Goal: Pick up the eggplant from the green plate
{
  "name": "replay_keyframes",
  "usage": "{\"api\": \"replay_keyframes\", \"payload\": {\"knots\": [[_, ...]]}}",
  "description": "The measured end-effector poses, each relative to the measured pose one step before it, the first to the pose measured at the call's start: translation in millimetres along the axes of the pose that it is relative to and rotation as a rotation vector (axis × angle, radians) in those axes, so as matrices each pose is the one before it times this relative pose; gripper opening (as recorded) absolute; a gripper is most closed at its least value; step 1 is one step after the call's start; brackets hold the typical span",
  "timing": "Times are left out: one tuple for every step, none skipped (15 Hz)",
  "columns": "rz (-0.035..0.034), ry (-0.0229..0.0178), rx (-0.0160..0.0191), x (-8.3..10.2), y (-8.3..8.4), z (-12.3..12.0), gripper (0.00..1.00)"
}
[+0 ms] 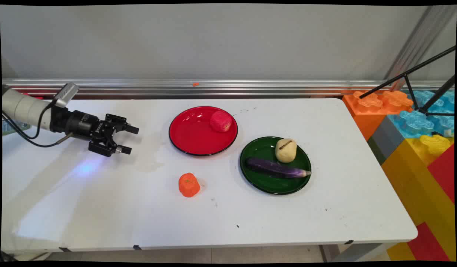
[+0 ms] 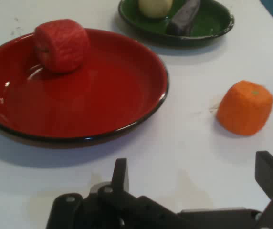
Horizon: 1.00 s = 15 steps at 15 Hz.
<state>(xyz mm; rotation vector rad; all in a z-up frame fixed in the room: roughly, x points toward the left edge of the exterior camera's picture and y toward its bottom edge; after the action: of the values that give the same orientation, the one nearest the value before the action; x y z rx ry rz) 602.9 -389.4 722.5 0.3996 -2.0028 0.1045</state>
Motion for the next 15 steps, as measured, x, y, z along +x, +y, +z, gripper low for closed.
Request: {"api": "replay_keyframes", "payload": {"knots": [[-0.00325,-0.00007,-0.01057,2.13,2.2,-0.03,1.0],[-0.00196,0.002,-0.00704,2.04,1.23,0.63,1.0],[-0.00029,0.00487,-0.00762,3.17,0.8,1.81,1.0],[0.00061,0.00614,-0.00583,3.41,0.31,2.4,1.0],[0.00198,0.00724,-0.005,3.88,-0.46,3.11,1.0],[0.00334,0.0079,-0.00364,3.81,-0.72,3.54,1.0],[0.00517,0.00901,-0.00393,4.02,-0.99,4.35,1.0],[0.00713,0.00956,-0.00524,4.23,-1.45,5.55,1.0],[0.00809,0.009,-0.00397,3.47,-1.6,5.56,1.0],[0.00968,0.01049,-0.00298,3.65,-2.33,6.86,1.0],[0.00825,0.00853,-0.00193,2.82,-2.58,6.79,1.0],[0.0108,0.01111,-0.00098,3.13,-3.88,9.11,1.0],[0.01063,0.00932,-0.00128,2.4,-4.35,9.34,1.0],[0.00918,0.00736,-0.00094,1.45,-3.64,8.04,1.0],[0.01105,0.00779,-0.00037,1.47,-4.42,8.7,1.0]]}}
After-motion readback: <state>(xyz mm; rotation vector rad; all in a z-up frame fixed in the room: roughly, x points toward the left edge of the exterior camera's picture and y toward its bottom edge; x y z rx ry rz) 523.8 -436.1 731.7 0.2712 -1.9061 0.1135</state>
